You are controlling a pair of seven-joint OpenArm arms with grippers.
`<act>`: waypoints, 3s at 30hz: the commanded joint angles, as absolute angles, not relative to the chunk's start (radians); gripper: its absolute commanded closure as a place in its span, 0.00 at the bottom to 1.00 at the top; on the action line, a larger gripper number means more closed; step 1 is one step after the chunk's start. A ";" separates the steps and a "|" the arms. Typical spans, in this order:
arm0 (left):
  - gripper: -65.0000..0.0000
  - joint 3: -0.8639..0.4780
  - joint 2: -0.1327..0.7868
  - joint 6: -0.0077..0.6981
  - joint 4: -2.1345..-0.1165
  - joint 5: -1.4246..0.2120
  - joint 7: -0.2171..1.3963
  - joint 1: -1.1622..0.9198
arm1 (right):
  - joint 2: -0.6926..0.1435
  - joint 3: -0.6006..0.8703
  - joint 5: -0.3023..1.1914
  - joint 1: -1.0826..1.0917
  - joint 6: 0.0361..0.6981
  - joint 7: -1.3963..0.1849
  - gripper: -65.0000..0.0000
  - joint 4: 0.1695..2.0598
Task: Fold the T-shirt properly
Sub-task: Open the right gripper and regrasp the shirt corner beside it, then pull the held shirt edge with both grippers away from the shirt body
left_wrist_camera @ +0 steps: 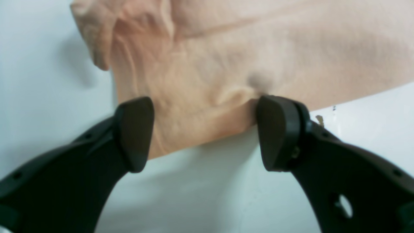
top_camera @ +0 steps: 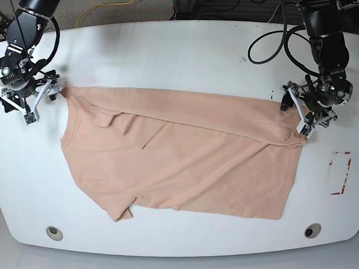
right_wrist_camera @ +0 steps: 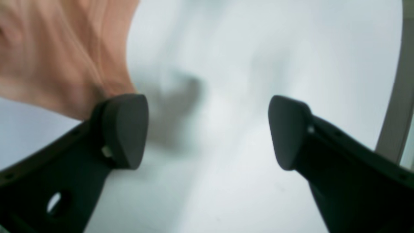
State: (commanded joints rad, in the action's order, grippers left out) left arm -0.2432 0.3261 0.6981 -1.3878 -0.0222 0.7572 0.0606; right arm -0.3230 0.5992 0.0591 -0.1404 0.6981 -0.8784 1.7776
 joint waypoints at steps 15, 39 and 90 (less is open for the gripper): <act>0.30 -0.243 0.326 0.698 -1.388 -0.022 0.757 0.061 | -0.122 0.644 0.058 -0.105 0.698 -0.934 0.17 1.816; 0.29 -0.251 0.328 0.698 -1.532 -0.025 0.782 0.059 | -0.122 0.727 0.114 -0.041 0.698 -0.901 0.63 1.586; 1.00 -0.349 0.328 0.698 -1.224 -0.214 0.771 0.054 | -0.125 0.723 0.107 -0.058 0.698 -0.905 1.00 1.589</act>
